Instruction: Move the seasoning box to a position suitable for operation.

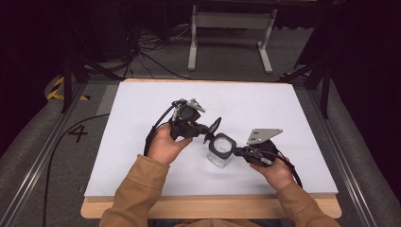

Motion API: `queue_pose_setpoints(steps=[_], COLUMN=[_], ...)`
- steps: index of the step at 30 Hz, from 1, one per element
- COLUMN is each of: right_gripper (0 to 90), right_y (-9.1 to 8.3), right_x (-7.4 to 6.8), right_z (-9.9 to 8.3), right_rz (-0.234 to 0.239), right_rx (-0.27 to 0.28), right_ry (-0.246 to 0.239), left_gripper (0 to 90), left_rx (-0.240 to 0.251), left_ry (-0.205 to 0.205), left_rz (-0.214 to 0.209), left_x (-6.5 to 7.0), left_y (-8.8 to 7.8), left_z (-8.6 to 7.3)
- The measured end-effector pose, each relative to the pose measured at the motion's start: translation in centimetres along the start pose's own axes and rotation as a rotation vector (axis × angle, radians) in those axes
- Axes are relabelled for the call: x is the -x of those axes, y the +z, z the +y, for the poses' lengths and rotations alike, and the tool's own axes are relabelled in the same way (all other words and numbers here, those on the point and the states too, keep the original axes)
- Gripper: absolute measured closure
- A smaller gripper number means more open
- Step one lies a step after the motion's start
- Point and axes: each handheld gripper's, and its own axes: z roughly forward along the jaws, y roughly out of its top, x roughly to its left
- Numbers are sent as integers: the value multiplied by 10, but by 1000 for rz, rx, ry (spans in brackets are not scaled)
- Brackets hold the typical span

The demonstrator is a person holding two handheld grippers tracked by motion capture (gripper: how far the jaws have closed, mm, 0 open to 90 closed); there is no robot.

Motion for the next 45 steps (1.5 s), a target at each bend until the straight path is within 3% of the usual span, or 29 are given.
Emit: queue_pose_setpoints(steps=[8,13,19,22,28,37,42,45], right_gripper=[899,899,900,900,900,900,900,900], right_y=[-1,-13,-38,-45,-45,-44,-45,-44], right_x=[0,7,34,41,44,43,45,48], right_z=[-2,-8,-23,-28,-30,-29,-29,-28], right_rz=[7,-33,-119,-133,-133,-126,-117,-110], right_rx=[-15,-25,-2,15,13,15,27,33], right_ry=[-2,6,104,131,140,137,139,141], left_gripper=[862,859,859,855,854,858,866,895], left_rx=[-15,-39,-74,-95,-116,-94,-44,-71], left_ry=[19,38,63,61,65,73,39,41], left_rz=[-43,-62,-78,-87,-92,-77,-66,-70], left_x=[8,12,19,21,23,24,13,8], left_y=[11,18,32,37,46,40,15,2], left_z=[2,3,5,5,4,5,-1,-9])
